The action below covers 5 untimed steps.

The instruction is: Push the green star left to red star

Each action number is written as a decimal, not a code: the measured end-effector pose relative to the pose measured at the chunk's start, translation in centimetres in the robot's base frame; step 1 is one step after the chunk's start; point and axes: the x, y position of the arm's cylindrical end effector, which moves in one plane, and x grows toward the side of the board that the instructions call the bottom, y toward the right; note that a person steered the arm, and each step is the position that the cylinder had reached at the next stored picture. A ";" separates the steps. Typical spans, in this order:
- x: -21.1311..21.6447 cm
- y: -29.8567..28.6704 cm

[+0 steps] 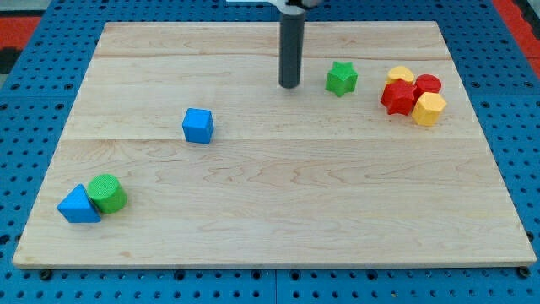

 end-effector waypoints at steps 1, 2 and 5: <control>-2.8 3.3; -3.1 6.5; -0.4 6.7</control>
